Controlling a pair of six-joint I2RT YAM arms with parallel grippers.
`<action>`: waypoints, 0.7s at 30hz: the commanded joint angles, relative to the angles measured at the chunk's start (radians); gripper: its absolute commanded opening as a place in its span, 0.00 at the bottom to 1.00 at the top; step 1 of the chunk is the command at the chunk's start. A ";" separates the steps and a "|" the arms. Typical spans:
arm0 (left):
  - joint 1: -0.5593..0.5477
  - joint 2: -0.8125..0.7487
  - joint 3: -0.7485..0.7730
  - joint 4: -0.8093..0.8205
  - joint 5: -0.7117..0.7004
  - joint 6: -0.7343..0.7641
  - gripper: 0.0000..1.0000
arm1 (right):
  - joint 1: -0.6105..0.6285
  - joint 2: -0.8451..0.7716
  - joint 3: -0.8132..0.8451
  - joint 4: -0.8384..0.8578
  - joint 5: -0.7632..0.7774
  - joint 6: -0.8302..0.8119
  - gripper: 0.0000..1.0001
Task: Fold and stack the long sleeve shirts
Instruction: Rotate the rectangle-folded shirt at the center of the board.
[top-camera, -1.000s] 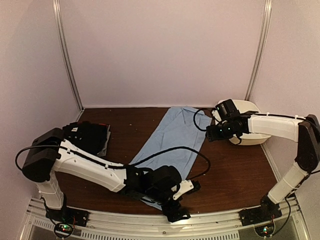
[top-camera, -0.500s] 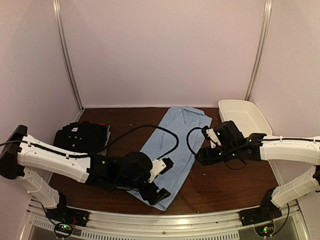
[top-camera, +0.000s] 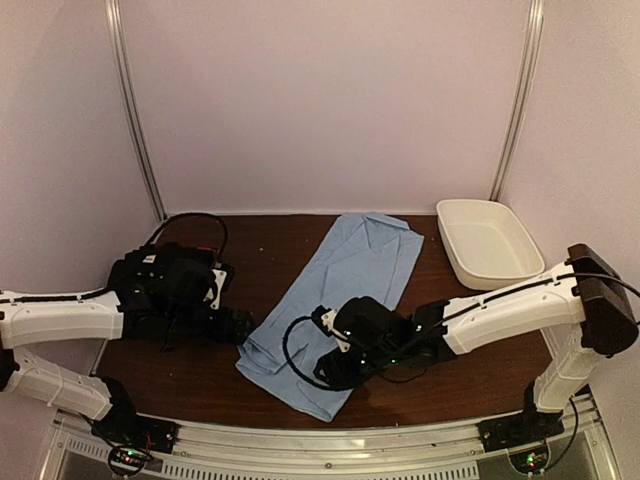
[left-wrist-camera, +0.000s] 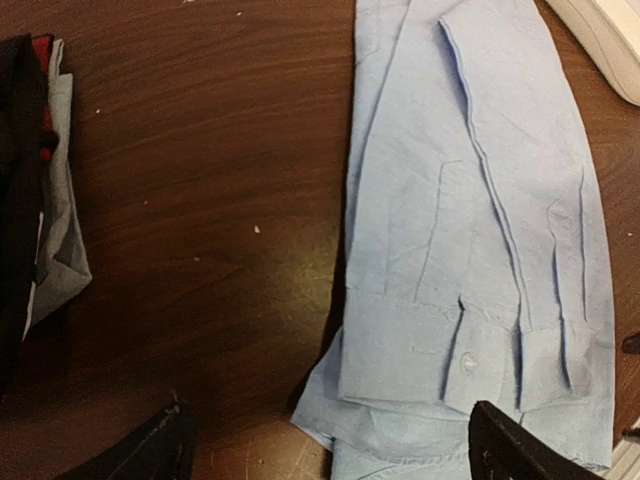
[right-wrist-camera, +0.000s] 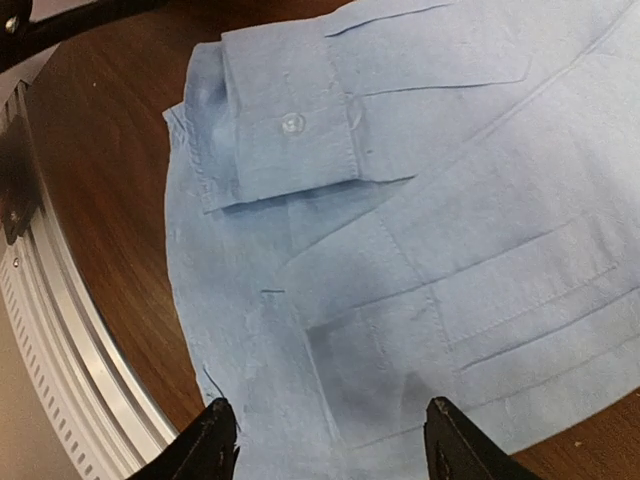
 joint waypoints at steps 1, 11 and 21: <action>0.074 0.030 -0.013 0.026 0.080 -0.005 0.96 | 0.061 0.130 0.119 -0.017 0.020 -0.012 0.65; 0.103 0.234 -0.019 0.162 0.245 0.039 0.85 | 0.084 0.194 0.084 -0.082 0.001 0.032 0.63; 0.084 0.202 -0.135 0.249 0.406 0.037 0.63 | 0.084 0.137 -0.050 -0.137 0.032 0.111 0.63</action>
